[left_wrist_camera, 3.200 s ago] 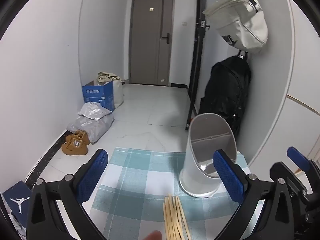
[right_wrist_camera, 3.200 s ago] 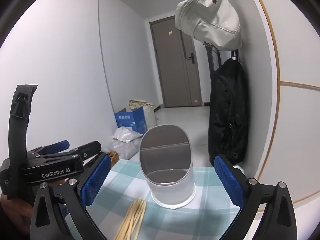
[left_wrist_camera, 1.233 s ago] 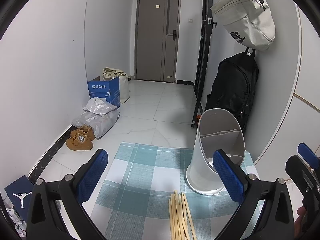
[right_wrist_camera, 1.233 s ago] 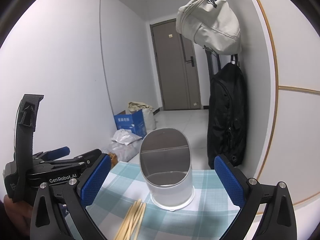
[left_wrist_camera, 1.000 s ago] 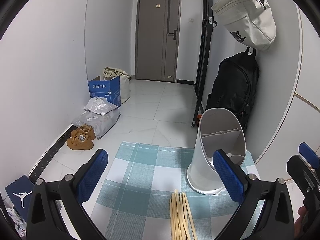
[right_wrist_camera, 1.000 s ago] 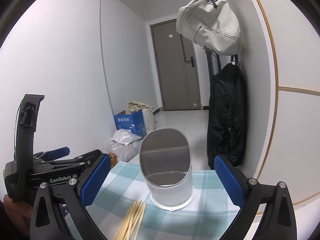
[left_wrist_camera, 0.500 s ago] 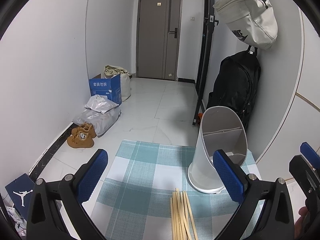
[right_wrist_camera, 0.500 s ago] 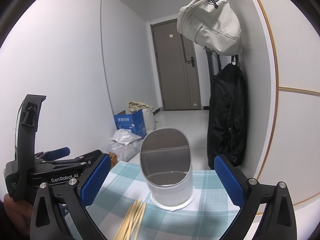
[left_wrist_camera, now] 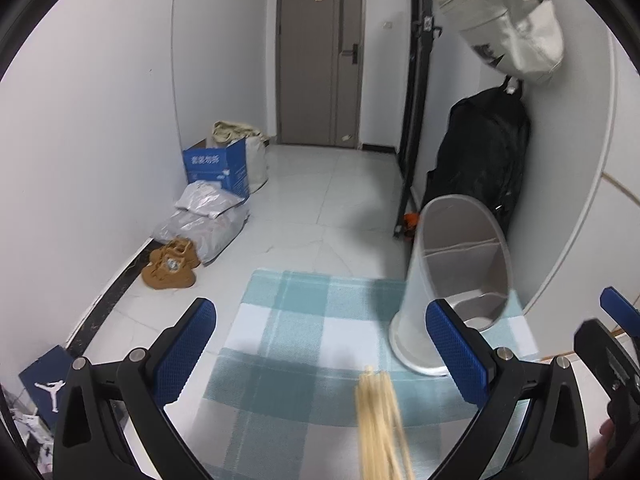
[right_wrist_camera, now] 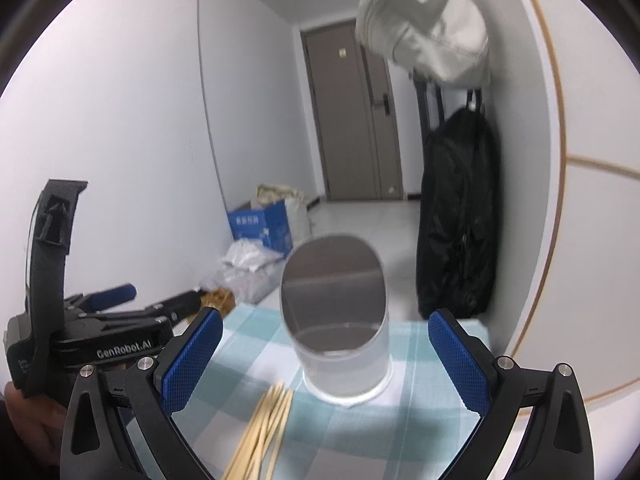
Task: Organize utensils
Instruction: 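Lower the right tool onto the wooden chopsticks and grasp one while the left tool approaches the pile, then grasp a single chopstick with the left tool while the right tool lifts its chopstick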
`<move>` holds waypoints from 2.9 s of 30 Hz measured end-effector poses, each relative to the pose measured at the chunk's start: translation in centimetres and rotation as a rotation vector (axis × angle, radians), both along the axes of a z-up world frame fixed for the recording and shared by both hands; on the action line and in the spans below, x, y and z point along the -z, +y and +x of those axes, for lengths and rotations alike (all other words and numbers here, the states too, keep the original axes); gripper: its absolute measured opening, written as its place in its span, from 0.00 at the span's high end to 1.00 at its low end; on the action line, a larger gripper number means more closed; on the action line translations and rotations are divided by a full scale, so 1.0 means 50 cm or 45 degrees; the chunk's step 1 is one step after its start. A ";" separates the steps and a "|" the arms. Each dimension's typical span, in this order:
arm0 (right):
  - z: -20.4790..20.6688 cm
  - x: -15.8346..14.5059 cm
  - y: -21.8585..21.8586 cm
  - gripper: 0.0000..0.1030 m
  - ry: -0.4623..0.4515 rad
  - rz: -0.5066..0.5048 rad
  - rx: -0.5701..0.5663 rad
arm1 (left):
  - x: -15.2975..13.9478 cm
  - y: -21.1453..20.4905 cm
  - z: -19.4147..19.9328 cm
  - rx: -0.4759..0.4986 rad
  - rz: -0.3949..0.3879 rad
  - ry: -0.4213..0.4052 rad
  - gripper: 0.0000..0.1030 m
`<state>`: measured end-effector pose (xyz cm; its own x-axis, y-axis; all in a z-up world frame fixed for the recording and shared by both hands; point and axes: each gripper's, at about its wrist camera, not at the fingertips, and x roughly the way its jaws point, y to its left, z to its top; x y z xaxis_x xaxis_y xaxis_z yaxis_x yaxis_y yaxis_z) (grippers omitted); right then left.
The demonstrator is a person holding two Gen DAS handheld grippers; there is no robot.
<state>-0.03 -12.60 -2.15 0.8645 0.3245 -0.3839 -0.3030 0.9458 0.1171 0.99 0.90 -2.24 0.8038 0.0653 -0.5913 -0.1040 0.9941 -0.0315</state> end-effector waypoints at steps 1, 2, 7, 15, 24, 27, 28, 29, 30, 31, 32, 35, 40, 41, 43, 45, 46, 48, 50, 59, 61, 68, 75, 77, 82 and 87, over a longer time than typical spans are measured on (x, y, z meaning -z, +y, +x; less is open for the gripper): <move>0.006 0.006 0.002 0.00 0.034 0.000 -0.012 | 0.004 0.008 0.003 -0.011 0.001 0.018 0.01; 0.013 0.014 0.005 0.00 0.075 -0.005 -0.026 | 0.011 0.021 0.008 -0.029 -0.001 0.041 0.01; 0.043 0.066 0.042 0.17 0.266 -0.057 -0.141 | 0.048 0.079 0.026 -0.102 -0.016 0.166 0.01; 0.107 0.198 0.113 0.53 0.675 -0.223 -0.202 | 0.089 0.128 0.043 -0.161 -0.027 0.303 0.01; 0.159 0.262 0.174 0.67 0.825 -0.368 -0.204 | 0.115 0.177 0.050 -0.178 -0.087 0.363 0.01; 0.166 0.277 0.189 0.78 0.851 -0.446 -0.180 | 0.119 0.189 0.049 -0.180 -0.113 0.379 0.01; 0.165 0.276 0.193 0.83 0.851 -0.466 -0.170 | 0.119 0.192 0.048 -0.181 -0.119 0.381 0.01; 0.168 0.282 0.197 0.89 0.857 -0.488 -0.166 | 0.119 0.195 0.048 -0.182 -0.123 0.381 0.01; 0.165 0.284 0.201 0.94 0.864 -0.515 -0.162 | 0.118 0.197 0.047 -0.183 -0.127 0.384 0.01; 0.170 0.280 0.199 0.97 0.887 -0.542 -0.158 | 0.118 0.200 0.046 -0.181 -0.135 0.384 0.01; 0.170 0.281 0.198 0.97 0.899 -0.555 -0.156 | 0.118 0.203 0.046 -0.179 -0.143 0.383 0.01; 0.167 0.280 0.212 0.97 0.893 -0.575 -0.163 | 0.117 0.207 0.045 -0.179 -0.155 0.383 0.01; 0.188 0.282 0.221 0.94 0.891 -0.498 -0.157 | 0.116 0.216 0.042 -0.180 -0.186 0.381 0.01; 0.187 0.284 0.224 0.94 0.894 -0.490 -0.172 | 0.116 0.217 0.042 -0.180 -0.191 0.380 0.01; 0.188 0.290 0.234 0.94 0.904 -0.501 -0.195 | 0.116 0.218 0.041 -0.181 -0.197 0.379 0.01; 0.193 0.298 0.242 0.94 0.920 -0.522 -0.208 | 0.117 0.218 0.041 -0.181 -0.202 0.381 0.01; 0.198 0.304 0.246 0.94 0.924 -0.537 -0.202 | 0.118 0.218 0.042 -0.183 -0.202 0.384 0.01; 0.203 0.308 0.263 0.93 0.912 -0.570 -0.193 | 0.119 0.221 0.042 -0.187 -0.205 0.387 0.01; 0.213 0.308 0.270 0.93 0.919 -0.582 -0.177 | 0.120 0.223 0.042 -0.192 -0.210 0.391 0.01; 0.272 0.316 0.287 0.93 0.878 -0.549 -0.118 | 0.135 0.212 0.042 -0.168 -0.161 0.422 0.01; 0.277 0.315 0.282 0.95 0.884 -0.514 -0.117 | 0.149 0.202 0.046 -0.129 -0.174 0.471 0.01; 0.239 0.269 0.216 0.96 0.813 -0.251 -0.107 | 0.194 0.110 0.056 0.055 -0.132 0.623 0.01; 0.183 0.190 0.119 0.96 0.663 0.087 -0.095 | 0.224 0.056 0.042 0.141 -0.078 0.740 0.01; 0.187 0.174 0.108 0.96 0.637 0.134 -0.092 | 0.229 0.051 0.040 0.138 -0.091 0.766 0.01; 0.170 0.161 0.065 0.96 0.601 0.263 -0.087 | 0.238 0.022 0.050 0.127 -0.036 0.796 0.01; 0.126 0.127 -0.011 0.96 0.563 0.313 -0.070 | 0.248 0.013 0.059 0.116 -0.021 0.825 0.01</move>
